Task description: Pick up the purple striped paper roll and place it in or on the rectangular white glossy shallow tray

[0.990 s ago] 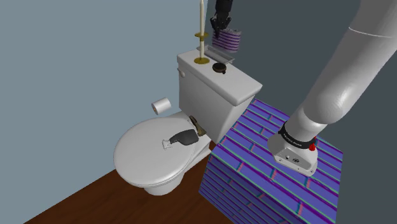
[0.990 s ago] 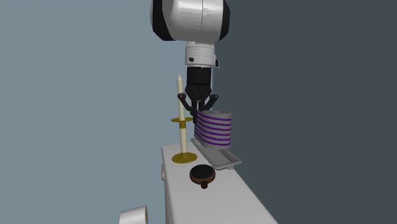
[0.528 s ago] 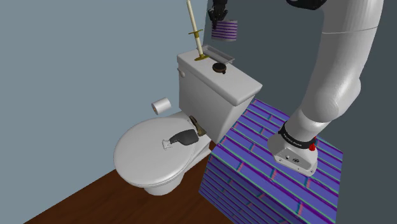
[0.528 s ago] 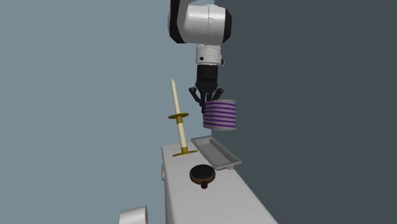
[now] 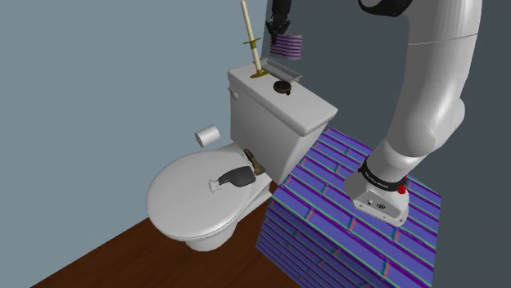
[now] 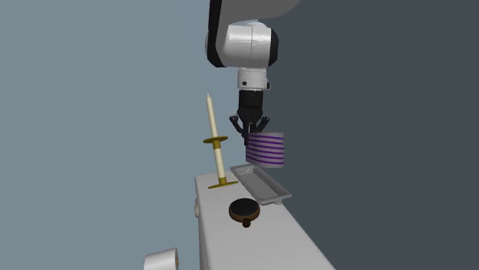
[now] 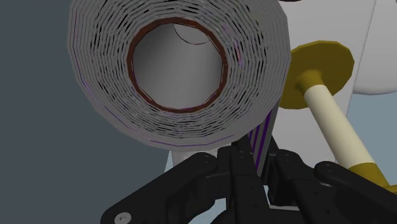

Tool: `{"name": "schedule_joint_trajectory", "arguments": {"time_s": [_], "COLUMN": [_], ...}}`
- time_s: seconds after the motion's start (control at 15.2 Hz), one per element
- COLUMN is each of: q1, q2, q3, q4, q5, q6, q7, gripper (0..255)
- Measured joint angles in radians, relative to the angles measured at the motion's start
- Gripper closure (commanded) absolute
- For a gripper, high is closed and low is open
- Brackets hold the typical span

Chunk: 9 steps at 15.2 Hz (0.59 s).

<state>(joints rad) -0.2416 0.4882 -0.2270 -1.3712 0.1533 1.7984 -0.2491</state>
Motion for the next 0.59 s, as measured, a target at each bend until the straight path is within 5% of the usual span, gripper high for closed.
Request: {"name": "schedule_joint_trajectory", "arguments": {"time_s": [0.59], "q1": [0.001], "q2": [-0.014], "q3": [-0.002], "q4": [-0.086], "q5": [0.007], "q6": [0.107], "q7": [-0.013], "gripper": [255]}}
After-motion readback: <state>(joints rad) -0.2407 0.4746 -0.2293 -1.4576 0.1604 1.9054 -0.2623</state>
